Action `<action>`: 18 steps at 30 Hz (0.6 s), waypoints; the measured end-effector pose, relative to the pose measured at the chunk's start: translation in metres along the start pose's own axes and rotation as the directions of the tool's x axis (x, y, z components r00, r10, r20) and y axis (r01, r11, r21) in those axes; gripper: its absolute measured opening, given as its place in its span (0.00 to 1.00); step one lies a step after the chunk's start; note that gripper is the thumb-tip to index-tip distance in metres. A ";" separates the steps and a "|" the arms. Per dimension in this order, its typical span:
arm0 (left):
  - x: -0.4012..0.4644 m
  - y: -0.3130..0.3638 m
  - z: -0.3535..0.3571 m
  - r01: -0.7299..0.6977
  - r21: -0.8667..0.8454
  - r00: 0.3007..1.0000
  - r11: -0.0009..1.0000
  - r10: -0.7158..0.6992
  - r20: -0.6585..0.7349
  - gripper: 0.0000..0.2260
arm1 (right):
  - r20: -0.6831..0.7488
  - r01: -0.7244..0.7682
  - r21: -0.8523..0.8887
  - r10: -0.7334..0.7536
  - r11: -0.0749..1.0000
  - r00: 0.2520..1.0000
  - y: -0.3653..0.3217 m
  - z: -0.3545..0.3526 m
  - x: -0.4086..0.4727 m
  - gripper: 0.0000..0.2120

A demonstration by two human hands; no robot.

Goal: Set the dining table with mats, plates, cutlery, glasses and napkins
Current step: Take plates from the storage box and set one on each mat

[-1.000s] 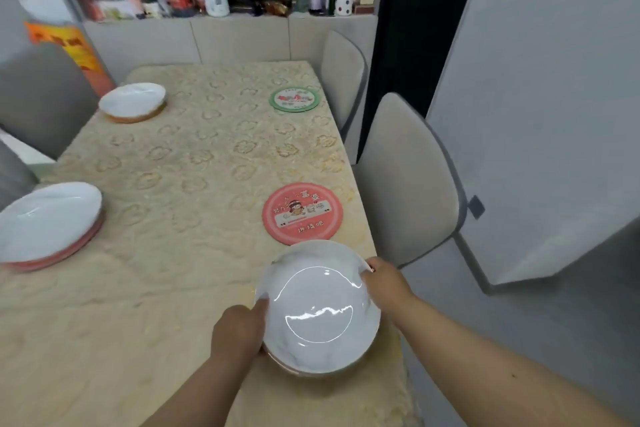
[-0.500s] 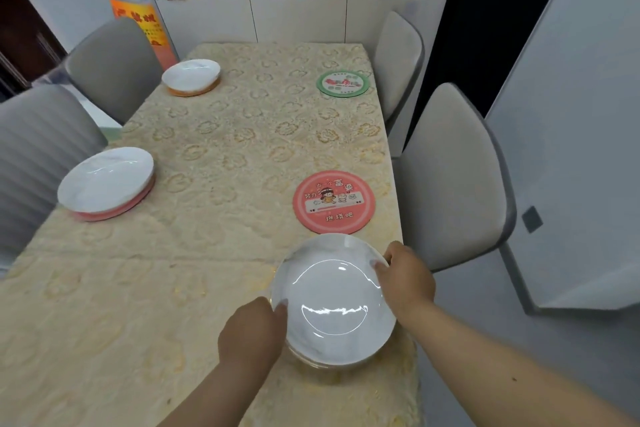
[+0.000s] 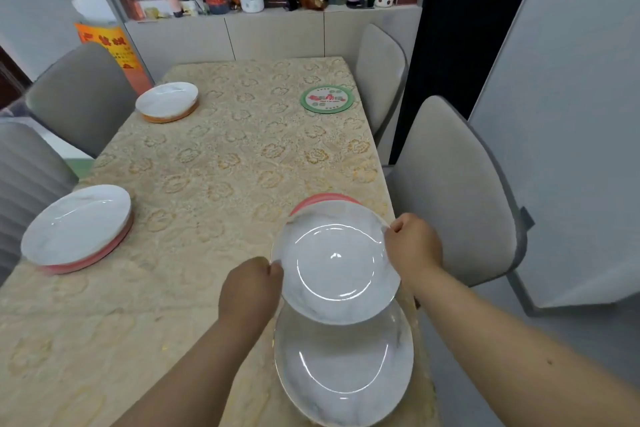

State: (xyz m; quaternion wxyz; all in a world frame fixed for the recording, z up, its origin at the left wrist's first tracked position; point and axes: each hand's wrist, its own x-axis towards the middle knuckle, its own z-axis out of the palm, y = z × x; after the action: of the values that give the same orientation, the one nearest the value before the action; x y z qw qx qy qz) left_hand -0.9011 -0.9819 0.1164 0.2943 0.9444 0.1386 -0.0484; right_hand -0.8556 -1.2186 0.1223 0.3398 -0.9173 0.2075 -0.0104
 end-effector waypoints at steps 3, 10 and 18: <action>0.038 0.018 0.000 0.028 -0.164 1.000 0.986 -0.026 0.011 0.10 | 0.019 -0.038 0.080 0.036 0.996 0.999 -0.016 0.007 0.035 0.05; 0.095 0.017 0.035 0.081 -0.225 0.996 0.971 -0.073 0.044 0.03 | 0.088 -0.129 0.091 0.121 0.987 0.989 -0.007 0.039 0.076 0.11; 0.117 0.008 0.062 0.140 -0.262 0.990 0.955 -0.142 0.012 0.03 | 0.125 -0.139 0.128 0.123 0.982 0.985 0.001 0.056 0.092 0.11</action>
State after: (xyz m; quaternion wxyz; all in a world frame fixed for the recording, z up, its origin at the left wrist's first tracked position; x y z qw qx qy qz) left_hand -0.7880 -0.9960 0.0495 0.4118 0.8851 0.2117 -0.0475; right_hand -0.7629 -1.2203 0.0671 0.4132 -0.8753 0.2461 0.0513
